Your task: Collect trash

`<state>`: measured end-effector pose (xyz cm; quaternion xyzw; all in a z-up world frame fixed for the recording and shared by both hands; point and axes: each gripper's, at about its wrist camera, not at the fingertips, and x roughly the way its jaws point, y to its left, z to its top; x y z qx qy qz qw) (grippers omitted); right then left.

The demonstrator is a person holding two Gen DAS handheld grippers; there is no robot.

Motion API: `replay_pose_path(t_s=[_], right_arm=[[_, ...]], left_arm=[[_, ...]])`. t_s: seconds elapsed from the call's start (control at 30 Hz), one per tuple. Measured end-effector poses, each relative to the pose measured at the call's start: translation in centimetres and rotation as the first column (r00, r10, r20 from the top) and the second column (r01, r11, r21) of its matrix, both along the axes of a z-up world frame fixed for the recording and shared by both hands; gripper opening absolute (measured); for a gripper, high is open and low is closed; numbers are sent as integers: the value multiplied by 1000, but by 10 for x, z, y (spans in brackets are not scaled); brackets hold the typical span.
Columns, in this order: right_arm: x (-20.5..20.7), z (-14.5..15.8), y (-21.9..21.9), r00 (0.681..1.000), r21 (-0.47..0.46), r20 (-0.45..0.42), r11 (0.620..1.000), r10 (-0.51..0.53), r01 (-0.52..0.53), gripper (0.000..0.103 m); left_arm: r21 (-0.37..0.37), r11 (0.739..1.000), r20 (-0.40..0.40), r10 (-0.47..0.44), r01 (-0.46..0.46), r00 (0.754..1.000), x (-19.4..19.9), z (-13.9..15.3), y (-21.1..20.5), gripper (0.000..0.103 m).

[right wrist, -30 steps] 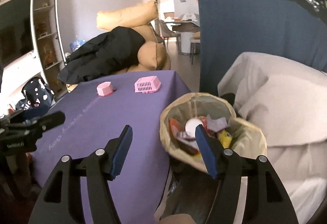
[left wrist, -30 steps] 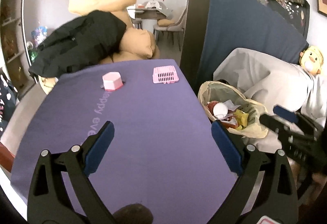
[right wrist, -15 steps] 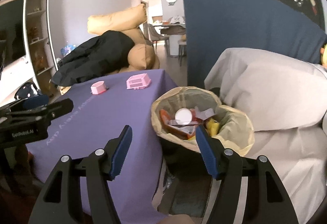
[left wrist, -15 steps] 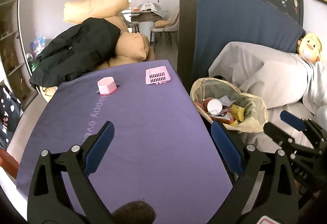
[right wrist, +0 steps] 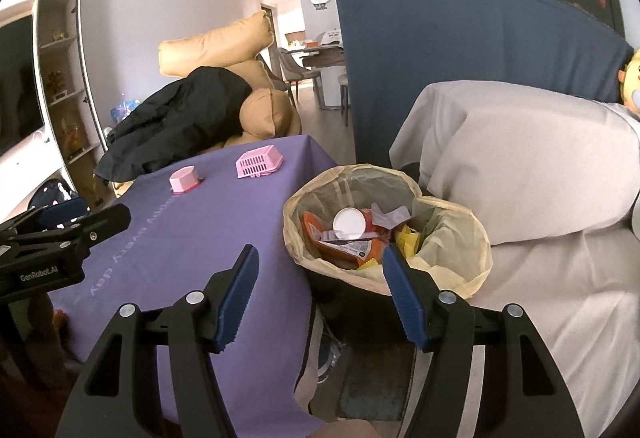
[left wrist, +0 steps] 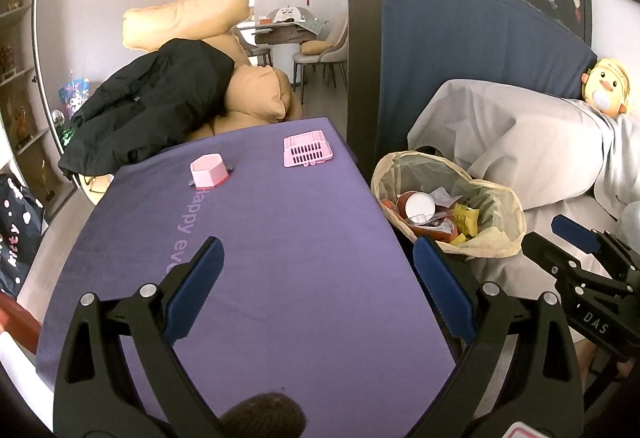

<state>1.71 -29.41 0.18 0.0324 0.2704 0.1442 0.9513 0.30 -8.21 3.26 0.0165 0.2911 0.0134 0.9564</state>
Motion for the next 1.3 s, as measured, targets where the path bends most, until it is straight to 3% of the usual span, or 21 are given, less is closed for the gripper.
replay_pose_path(t_s=[1.3], right_arm=[[2,1,-2,1000,-6,9,1000,-5,5,61]], left_arm=[[6,1000,-5,-8,9,1000,1,1,-3,91]])
